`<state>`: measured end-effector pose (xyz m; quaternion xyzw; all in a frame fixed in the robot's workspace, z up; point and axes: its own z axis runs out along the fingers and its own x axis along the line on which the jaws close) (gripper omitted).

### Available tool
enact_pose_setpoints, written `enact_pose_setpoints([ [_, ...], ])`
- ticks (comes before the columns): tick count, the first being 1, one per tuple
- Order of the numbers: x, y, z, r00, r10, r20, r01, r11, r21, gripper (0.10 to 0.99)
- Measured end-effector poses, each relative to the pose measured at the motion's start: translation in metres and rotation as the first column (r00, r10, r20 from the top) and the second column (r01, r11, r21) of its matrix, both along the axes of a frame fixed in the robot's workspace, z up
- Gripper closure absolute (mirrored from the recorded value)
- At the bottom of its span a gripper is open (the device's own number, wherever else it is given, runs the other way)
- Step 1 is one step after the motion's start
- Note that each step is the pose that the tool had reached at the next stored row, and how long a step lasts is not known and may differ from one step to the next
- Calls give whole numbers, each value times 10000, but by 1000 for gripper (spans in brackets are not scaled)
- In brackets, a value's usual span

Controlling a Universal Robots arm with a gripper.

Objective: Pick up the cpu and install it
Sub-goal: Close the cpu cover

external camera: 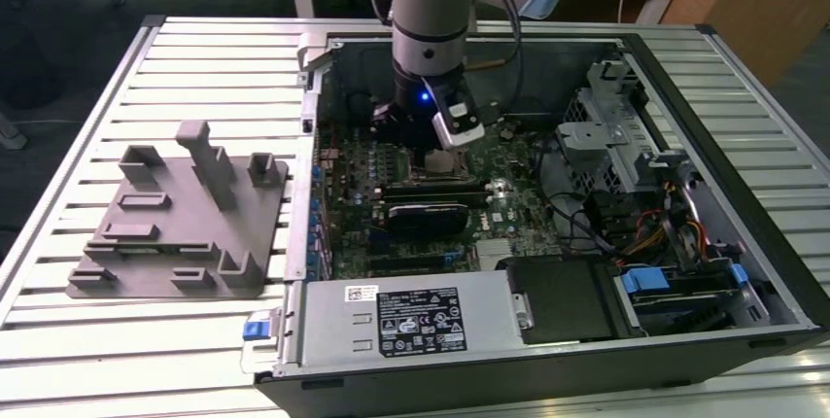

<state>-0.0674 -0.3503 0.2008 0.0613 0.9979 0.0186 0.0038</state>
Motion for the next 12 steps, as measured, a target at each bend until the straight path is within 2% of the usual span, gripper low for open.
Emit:
enact_pose_setpoints([
  [12, 0, 0, 127, 10000, 0, 0, 0, 10000, -1, 980],
])
